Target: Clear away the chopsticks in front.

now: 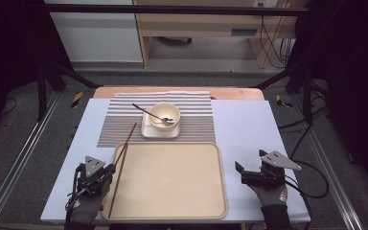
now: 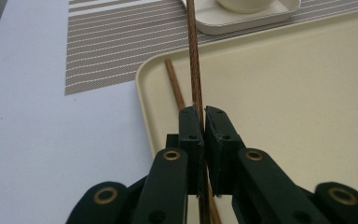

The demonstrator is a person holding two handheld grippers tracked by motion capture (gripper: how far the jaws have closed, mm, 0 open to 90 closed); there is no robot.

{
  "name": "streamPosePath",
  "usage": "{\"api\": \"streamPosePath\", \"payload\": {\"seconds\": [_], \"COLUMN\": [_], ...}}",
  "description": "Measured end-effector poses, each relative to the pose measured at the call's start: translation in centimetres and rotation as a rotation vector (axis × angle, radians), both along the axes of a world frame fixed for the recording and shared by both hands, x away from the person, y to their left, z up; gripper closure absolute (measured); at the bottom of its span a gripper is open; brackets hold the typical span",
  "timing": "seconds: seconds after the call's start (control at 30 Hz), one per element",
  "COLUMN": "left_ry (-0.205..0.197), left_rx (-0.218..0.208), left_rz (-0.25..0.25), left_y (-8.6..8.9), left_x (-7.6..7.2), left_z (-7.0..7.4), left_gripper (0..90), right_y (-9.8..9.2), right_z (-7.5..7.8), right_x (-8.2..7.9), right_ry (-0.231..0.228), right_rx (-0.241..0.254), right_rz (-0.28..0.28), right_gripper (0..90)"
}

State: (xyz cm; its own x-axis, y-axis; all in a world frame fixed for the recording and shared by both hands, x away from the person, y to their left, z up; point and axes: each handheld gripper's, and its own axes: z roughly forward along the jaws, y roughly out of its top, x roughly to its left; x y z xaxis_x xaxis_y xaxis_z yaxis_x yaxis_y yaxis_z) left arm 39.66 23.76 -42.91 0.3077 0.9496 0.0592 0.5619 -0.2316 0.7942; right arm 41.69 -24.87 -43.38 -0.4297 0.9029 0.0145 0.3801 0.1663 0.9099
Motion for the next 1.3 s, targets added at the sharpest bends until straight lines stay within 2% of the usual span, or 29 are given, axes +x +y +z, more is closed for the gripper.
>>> {"api": "streamPosePath", "payload": {"seconds": [0.1,0.17,0.27,0.33,0.43,0.53,0.63,0.7,0.87,1.07,1.3], "left_ry": [-0.001,-0.001,-0.008,-0.014,-0.031,-0.028,-0.018,0.003,0.027,0.032,0.059], "left_rx": [-0.004,0.015,-0.011,-0.045,-0.031,-0.042,-0.035,-0.051,-0.021,0.007,0.034], "left_rz": [-0.003,-0.004,0.011,0.023,0.043,0.068,0.087,0.082,0.077,0.078,0.072], "left_y": [-1.0,-1.6,-2.0,-2.1,-2.3,-2.2,-2.3,-2.5,-3.1,-3.1,-3.1], "left_x": [0.0,0.0,-0.2,-0.6,-1.6,-2.4,-3.1,-3.4,-4.1,-4.6,-5.0], "left_z": [0.0,0.0,0.2,0.0,-0.6,-1.4,-2.4,-3.0,-4.0,-4.5,-5.1], "left_gripper": [84.9,84.8,84.9,84.9,84.8,84.9,84.8,84.8,84.8,84.8,84.8], "right_y": [0.0,0.0,0.0,0.0,0.0,0.1,0.1,0.0,0.1,0.1,0.1], "right_z": [0.0,0.0,0.0,0.0,0.0,-0.1,0.0,0.0,-0.1,-0.1,-0.1], "right_x": [0.0,0.0,0.0,0.0,0.0,0.0,0.0,0.0,0.0,0.0,0.0], "right_ry": [0.0,0.0,-0.002,-0.003,0.0,0.002,0.002,0.002,0.002,0.005,0.007], "right_rx": [-0.005,0.0,0.003,0.004,0.002,-0.002,0.002,-0.001,-0.004,-0.006,-0.005], "right_rz": [0.001,0.0,0.0,0.001,0.002,0.004,0.004,0.003,0.004,0.003,0.003], "right_gripper": [2.8,2.8,2.8,2.8,2.8,2.8,2.8,2.8,2.8,2.8,2.8]}}
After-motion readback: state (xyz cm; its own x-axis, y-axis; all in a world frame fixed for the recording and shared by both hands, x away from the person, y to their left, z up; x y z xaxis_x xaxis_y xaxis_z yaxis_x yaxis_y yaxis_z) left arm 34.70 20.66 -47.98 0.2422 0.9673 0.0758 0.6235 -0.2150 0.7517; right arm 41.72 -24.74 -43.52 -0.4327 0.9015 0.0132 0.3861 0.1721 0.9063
